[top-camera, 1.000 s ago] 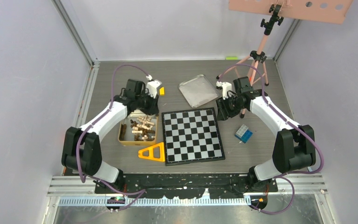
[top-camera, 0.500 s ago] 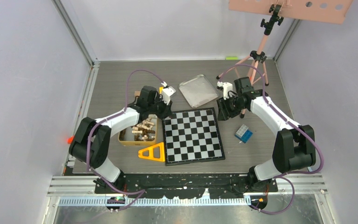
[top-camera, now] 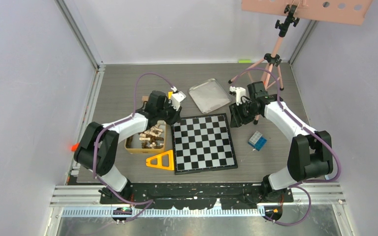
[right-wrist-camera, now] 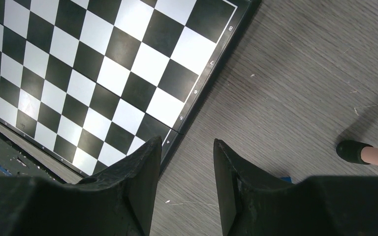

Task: Set up the chess pieces on the board
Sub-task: Place the chess piece on the chessboard.

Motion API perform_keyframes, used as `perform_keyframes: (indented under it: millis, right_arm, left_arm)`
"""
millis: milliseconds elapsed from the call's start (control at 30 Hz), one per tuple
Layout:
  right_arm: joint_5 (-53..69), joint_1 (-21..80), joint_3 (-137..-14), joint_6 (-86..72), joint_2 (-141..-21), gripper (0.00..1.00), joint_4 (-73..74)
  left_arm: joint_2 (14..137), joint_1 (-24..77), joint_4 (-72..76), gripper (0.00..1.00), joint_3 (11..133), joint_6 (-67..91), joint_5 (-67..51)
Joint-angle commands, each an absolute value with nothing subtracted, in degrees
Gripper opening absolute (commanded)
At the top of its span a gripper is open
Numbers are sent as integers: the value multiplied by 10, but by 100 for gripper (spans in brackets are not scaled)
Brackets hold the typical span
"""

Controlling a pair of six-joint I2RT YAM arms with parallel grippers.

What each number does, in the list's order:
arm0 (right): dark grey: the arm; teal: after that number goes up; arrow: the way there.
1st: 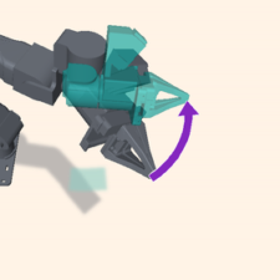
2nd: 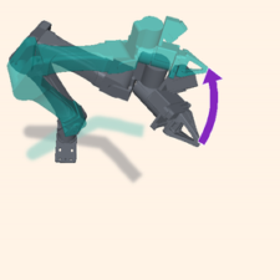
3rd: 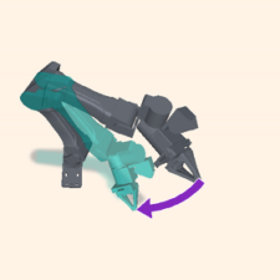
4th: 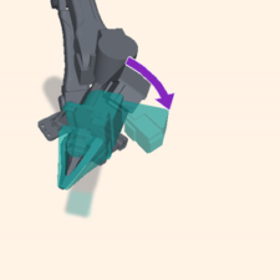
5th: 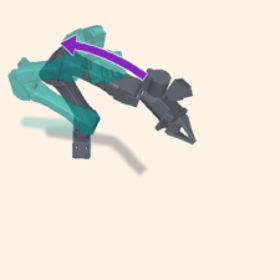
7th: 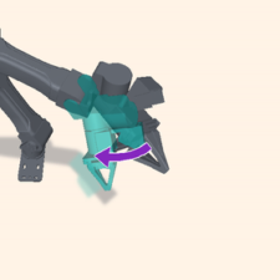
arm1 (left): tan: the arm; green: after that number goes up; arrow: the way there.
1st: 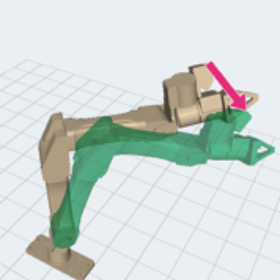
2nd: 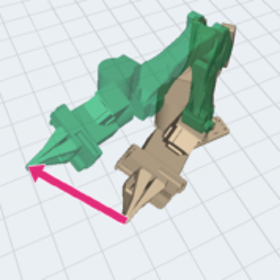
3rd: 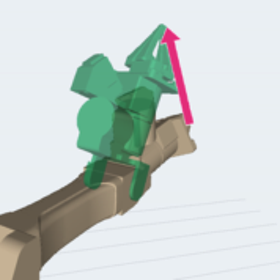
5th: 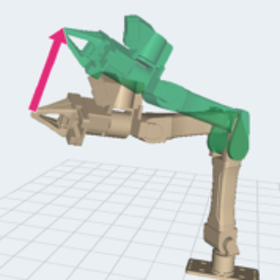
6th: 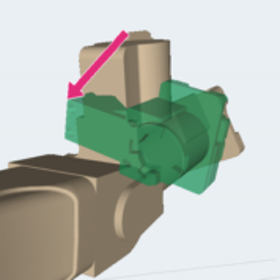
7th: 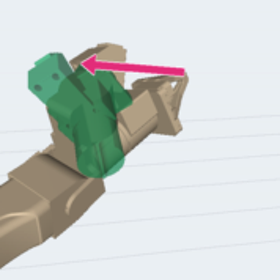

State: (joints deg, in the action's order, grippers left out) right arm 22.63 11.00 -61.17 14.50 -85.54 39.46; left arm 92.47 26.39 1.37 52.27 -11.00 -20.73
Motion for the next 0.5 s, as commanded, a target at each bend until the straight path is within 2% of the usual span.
perform_keyframes:
  millis: [0,467]
  right_arm:
    - [235,107,-617,149,-858,49,389]
    - [237,107,-618,151,-861,49,391]
  left_arm:
    - [926,265,3,2,544,-114,-195]
    - [953,265,-40,14,577,-94,-162]
